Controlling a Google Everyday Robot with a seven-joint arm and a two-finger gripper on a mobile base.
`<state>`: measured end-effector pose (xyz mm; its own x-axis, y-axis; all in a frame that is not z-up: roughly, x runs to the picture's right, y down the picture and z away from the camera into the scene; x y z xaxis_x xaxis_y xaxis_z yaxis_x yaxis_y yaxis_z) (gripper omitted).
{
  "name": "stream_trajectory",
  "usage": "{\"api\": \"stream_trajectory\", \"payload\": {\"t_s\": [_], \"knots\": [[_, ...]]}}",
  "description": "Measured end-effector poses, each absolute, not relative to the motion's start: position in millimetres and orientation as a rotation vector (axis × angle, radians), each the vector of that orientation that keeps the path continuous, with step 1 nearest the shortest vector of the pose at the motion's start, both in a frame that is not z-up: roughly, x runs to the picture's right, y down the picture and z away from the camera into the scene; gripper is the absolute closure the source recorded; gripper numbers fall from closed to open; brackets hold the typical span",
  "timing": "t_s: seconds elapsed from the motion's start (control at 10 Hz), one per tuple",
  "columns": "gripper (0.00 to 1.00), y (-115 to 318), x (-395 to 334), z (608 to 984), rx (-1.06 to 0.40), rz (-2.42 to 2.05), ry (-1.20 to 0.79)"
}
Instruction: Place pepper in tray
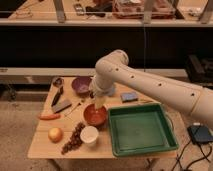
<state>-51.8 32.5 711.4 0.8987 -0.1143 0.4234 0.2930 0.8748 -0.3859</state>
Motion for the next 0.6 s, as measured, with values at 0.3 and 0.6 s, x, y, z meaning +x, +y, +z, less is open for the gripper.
{"api": "stream_trajectory", "payload": {"t_s": [0.3, 0.6], "knots": [[0.35, 32, -51, 712, -0.459, -0.218, -0.402], [0.35, 30, -69, 707, -0.455, -0.263, -0.477]]}}
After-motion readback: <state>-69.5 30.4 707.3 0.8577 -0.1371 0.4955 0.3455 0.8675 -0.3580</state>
